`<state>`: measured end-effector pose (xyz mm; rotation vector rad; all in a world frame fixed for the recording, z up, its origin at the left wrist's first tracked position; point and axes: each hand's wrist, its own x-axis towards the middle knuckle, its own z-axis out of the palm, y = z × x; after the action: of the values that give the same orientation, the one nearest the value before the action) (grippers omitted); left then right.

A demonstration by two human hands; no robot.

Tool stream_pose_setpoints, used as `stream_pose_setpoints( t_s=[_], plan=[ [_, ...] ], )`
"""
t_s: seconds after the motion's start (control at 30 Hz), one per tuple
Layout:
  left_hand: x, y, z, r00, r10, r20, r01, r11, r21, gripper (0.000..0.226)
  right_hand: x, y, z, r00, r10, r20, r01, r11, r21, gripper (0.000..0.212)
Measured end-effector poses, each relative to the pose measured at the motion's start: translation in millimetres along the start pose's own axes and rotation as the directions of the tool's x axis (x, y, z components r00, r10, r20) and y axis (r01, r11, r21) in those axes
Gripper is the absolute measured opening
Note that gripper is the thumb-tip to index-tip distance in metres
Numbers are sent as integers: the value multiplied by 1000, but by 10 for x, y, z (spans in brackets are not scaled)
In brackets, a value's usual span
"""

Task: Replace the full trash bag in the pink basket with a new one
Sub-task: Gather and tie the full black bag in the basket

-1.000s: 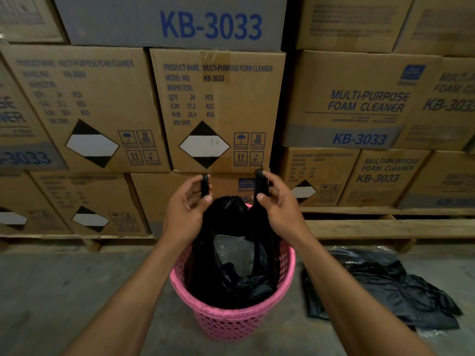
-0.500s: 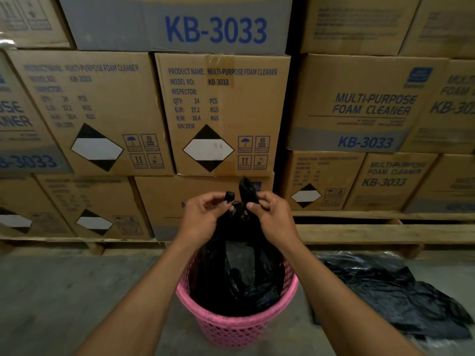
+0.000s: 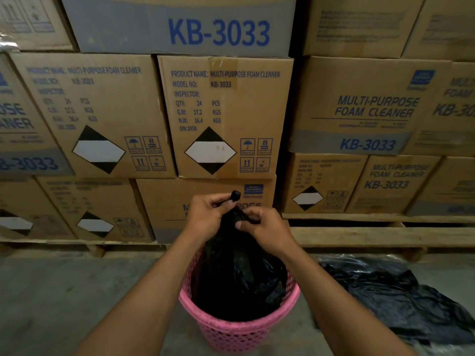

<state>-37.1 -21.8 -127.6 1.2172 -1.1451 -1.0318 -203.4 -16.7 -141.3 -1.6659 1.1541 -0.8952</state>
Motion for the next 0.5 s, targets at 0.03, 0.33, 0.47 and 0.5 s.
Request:
stream_pose_setpoints(
  t_s=[0.03, 0.33, 0.47, 0.5],
  plan=[
    [29, -26, -16, 999, 0, -35, 1, 1000, 18, 20, -4, 76, -2, 998, 36, 46, -35, 999, -36, 18],
    [90, -6, -45, 992, -19, 125, -41, 887, 460, 13, -48, 220, -28, 955, -183, -235, 127, 964, -236, 15],
    [142, 130, -84, 933, -101, 345, -121, 816, 565, 7, -7, 209, -77, 974, -142, -176, 116, 981, -153, 20],
    [142, 160, -91, 921, -119, 370, -130, 803, 582, 12, 4, 204, -75, 978, -124, -170, 103, 986, -129, 20]
  ],
)
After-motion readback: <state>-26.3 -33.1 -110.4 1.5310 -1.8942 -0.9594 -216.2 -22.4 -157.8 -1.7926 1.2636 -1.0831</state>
